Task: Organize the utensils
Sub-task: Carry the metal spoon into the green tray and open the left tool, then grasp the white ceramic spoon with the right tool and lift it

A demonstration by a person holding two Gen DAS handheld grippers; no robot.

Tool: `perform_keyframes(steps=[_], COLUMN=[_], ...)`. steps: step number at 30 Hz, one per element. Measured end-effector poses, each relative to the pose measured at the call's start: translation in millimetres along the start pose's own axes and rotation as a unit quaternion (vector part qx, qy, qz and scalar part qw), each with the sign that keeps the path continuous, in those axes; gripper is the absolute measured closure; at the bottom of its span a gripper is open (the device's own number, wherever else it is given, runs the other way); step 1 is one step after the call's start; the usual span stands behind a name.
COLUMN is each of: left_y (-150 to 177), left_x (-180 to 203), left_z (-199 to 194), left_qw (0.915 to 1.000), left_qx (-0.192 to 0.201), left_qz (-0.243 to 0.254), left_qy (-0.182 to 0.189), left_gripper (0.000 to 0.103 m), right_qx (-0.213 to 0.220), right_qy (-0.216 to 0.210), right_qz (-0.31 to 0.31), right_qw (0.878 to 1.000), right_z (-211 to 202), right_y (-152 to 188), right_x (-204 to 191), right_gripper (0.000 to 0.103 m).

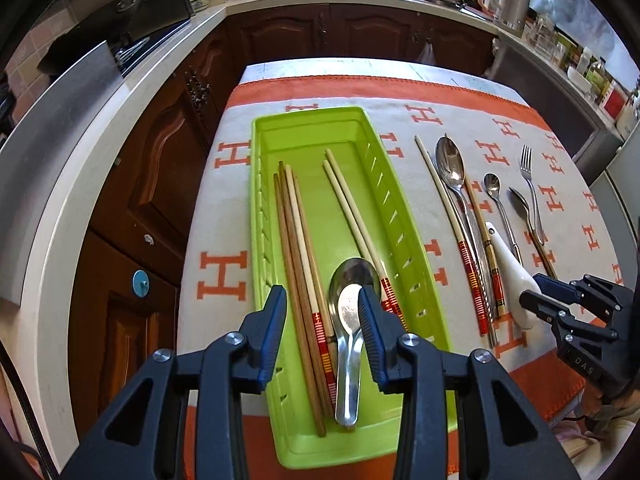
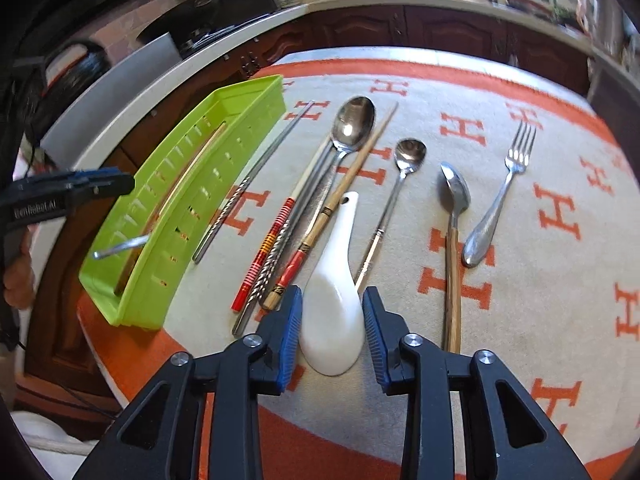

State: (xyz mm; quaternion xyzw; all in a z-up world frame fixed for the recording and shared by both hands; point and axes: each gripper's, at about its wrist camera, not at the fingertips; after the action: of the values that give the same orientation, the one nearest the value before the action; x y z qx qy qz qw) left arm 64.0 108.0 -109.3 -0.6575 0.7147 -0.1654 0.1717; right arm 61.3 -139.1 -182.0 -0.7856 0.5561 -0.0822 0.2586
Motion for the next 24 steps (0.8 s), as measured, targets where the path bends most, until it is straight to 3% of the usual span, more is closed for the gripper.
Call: perform_keyframes(steps=[3,6,11,14,24], left_y=[4.8,9.7,18.2,22.9,28.2], left_x=[-4.2,-7.6,-9.9,-9.8,-18.0], left_z=[-2.7,-4.1,-5.1,-4.2,-6.2], left_qw=[0.9999,0.9998,0.9992,0.9990,0.9979], left_qx=[0.000,0.001,-0.003,-0.005,0.004], left_qz=[-0.013,-0.019,-0.029,-0.033,-0.058], left_qy=[0.005,0.009,0.025,0.028,0.028], left_gripper=[0.068,0.068,0.068,0.068,0.068], right_qx=[0.018,0.018,-0.019,-0.039,-0.017], right_qy=[0.020,0.029,-0.019,-0.023,-0.056], right_qz=[-0.037,-0.054,-0.035,-0.027,0.025], right_qw=[0.999,0.998,0.999,0.999,0.998], right_z=[-7.8,-8.3,1.3,12.9,-5.1], right_y=[0.0,-0.2,-0.3,4.0,-1.5], right_x=[-16.2,-26.5,-27.8,-27.5,-24.4], right_gripper=[0.087,0.088,0.088,0.092,0.096])
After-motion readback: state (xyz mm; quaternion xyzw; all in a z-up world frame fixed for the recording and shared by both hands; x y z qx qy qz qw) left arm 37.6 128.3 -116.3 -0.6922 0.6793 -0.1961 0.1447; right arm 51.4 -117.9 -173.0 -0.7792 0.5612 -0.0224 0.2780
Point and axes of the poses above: each gripper's, at about its wrist camera, not at the fingertips, and z roughly the way its jaws point, x to its right, y to its underside, and after that the axes turned 2 degrees about z, right-handed
